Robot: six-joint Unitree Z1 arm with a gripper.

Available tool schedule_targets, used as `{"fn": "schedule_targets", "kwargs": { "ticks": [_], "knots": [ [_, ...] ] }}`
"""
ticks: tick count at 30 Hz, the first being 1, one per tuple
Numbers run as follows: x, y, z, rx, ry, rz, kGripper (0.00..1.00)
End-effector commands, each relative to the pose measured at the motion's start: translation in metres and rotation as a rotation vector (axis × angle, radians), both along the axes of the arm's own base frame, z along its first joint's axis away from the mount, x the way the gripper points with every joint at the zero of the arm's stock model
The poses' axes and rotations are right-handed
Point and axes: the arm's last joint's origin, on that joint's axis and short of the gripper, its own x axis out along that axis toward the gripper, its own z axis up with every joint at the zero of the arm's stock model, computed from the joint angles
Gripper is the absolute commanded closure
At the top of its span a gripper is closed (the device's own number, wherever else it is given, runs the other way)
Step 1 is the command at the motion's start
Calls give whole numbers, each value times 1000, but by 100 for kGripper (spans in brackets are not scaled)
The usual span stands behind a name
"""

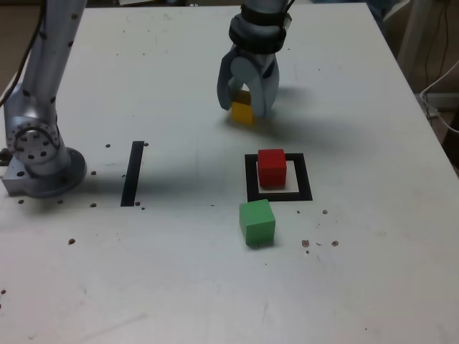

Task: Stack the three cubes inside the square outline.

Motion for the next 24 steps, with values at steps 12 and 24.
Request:
{"fn": "schedule_targets", "kwargs": {
  "ticks": [12,24],
  "knots": [
    [-2,-17,32,13,-43,8,89],
    [-19,-78,97,101,-24,137,89]
  ]
}}
